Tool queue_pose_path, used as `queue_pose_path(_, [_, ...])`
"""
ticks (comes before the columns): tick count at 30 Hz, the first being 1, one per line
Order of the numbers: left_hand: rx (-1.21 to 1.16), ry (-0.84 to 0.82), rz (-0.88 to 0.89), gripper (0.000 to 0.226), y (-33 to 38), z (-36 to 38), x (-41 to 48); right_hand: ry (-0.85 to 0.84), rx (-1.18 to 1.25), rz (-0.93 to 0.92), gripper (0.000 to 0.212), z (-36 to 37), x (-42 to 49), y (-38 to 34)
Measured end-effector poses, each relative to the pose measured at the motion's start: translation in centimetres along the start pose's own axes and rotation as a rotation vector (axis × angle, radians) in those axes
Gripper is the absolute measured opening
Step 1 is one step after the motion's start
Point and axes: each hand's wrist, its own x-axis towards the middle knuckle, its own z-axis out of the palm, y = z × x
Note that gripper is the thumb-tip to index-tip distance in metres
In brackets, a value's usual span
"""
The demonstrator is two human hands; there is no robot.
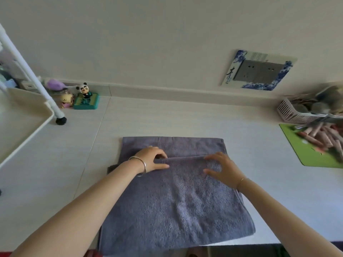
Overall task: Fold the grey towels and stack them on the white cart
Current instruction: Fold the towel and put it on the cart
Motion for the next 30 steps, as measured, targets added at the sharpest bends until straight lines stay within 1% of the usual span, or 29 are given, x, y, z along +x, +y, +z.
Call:
queue_pose_path(1, [0.030,-0.006,-0.030,0.040,-0.6,-0.3,-0.2,0.018,-0.035,0.031,0.046,0.0,0.4,0.6])
queue_pose_path(2, [0.051,-0.014,-0.062,0.040,-1.2,-0.5,-0.5,0.018,-0.057,0.076,0.049,0.0,0.8,1.3])
queue_pose_path(4, [0.063,-0.039,-0.098,0.039,-2.3,-0.9,-1.0,0.013,-0.064,0.142,0.047,0.3,1.7,2.7])
queue_pose_path(5, [0.056,-0.053,-0.094,0.037,-2.6,-1.1,-1.3,0.015,-0.062,0.144,0.042,0.3,2.1,3.2])
queue_pose_path(7, [-0.040,-0.071,-0.078,0.038,-2.7,-1.8,-1.7,0.011,0.020,0.107,0.021,-0.2,2.6,3.3])
queue_pose_path(8, [-0.117,-0.076,-0.074,0.043,-2.3,-2.5,-1.8,-0.018,0.139,0.085,0.017,-1.1,2.6,3.0])
queue_pose_path(9, [-0.189,-0.083,-0.072,0.047,-1.7,-3.4,-2.0,-0.076,0.302,0.092,0.018,-2.4,2.4,2.3])
queue_pose_path(11, [-0.296,-0.132,-0.085,0.041,-0.1,-5.9,-2.2,-0.220,0.670,0.087,0.020,-6.0,2.0,1.2])
queue_pose_path(12, [-0.333,-0.168,-0.096,0.037,0.5,-7.3,-2.3,-0.265,0.812,0.076,0.020,-7.7,1.9,0.8])
queue_pose_path(14, [-0.376,-0.172,-0.113,0.038,1.3,-9.8,-1.7,-0.269,0.943,0.061,0.017,-10.3,2.7,0.7])
queue_pose_path(16, [-0.292,-0.064,-0.118,0.034,1.2,-10.7,-0.1,-0.158,0.933,0.133,0.021,-10.1,4.5,1.4])
queue_pose_path(17, [-0.210,0.021,-0.119,0.030,0.7,-10.4,0.8,-0.072,0.908,0.194,0.030,-9.0,5.7,2.0])
queue_pose_path(18, [-0.134,0.105,-0.143,0.028,-0.4,-9.6,1.8,0.016,0.880,0.261,0.037,-7.6,6.7,2.6])
queue_pose_path(19, [-0.071,0.157,-0.195,0.029,-1.6,-8.6,2.4,0.098,0.848,0.329,0.039,-5.9,7.5,3.2])
queue_pose_path(21, [0.098,0.159,-0.351,0.041,-3.9,-6.5,2.6,0.160,0.717,0.421,0.032,-3.1,8.4,3.9])
queue_pose_path(22, [0.150,0.155,-0.390,0.045,-4.8,-5.6,2.3,0.177,0.622,0.430,0.030,-2.1,8.4,4.1])
queue_pose_path(23, [0.156,0.171,-0.405,0.045,-5.9,-4.9,2.4,0.188,0.539,0.423,0.028,-1.5,8.5,4.4])
queue_pose_path(25, [0.115,0.183,-0.402,0.044,-7.1,-4.6,2.2,0.220,0.463,0.392,0.027,-1.3,8.3,4.3])
queue_pose_path(27, [0.023,0.074,-0.380,0.038,-7.9,-5.3,2.0,0.198,0.421,0.348,0.028,-1.5,8.3,4.5])
queue_pose_path(29, [-0.136,-0.010,-0.323,0.028,-7.6,-7.0,1.8,0.167,0.466,0.302,0.020,-2.4,8.2,4.5])
queue_pose_path(30, [-0.268,-0.010,-0.305,0.023,-6.9,-8.0,1.6,0.170,0.559,0.294,0.015,-2.9,8.2,4.3])
